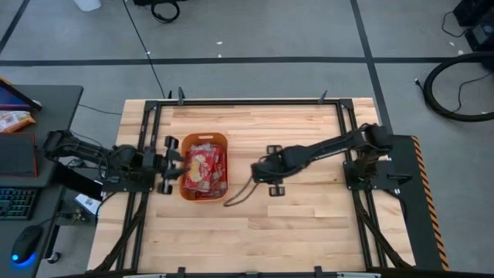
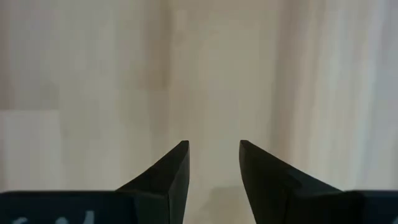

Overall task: Sort popcorn bags into baskets
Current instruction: Return to Home Position

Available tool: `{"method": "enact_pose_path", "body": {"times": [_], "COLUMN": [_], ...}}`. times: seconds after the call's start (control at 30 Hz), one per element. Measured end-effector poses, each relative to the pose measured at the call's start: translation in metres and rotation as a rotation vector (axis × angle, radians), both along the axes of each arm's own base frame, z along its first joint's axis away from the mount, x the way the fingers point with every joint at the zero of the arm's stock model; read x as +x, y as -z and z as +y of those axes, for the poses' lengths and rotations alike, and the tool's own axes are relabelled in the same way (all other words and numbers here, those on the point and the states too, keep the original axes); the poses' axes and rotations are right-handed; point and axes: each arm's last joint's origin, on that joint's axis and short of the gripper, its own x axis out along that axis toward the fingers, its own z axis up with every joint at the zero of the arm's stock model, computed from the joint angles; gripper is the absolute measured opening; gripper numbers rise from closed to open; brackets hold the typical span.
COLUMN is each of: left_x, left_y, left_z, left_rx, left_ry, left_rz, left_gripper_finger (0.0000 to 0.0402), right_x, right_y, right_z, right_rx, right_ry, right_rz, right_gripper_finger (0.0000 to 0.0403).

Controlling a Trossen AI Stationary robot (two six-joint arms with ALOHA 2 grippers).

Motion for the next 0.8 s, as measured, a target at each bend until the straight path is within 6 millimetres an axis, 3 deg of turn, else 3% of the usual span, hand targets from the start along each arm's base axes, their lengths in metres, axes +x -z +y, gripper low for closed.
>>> {"method": "enact_pose_path", "body": {"times": [0.17,0.53,0.8], "left_x": [0.003,0.005,0.005], "left_y": [-0.006,-0.004,-0.003], "left_z": [0.013,0.035,0.037], "left_rx": [-0.063,-0.095,-0.082], "left_ry": [-0.131,-0.04,0.041], "left_rz": [0.041,0.061,0.08], "left_gripper_finger": [0.0105,0.0105,0.0105], "right_x": [-0.036,-0.113,-0.16], "right_y": [0.015,0.01,0.009], "right_z": [0.005,-0.005,-0.015], "right_rx": [0.051,0.192,0.271], "right_ry": [0.061,0.16,0.161], "right_rz": [-0.122,-0.555,-0.883], "right_gripper_finger": [0.0144,0.0144,0.0144]}}
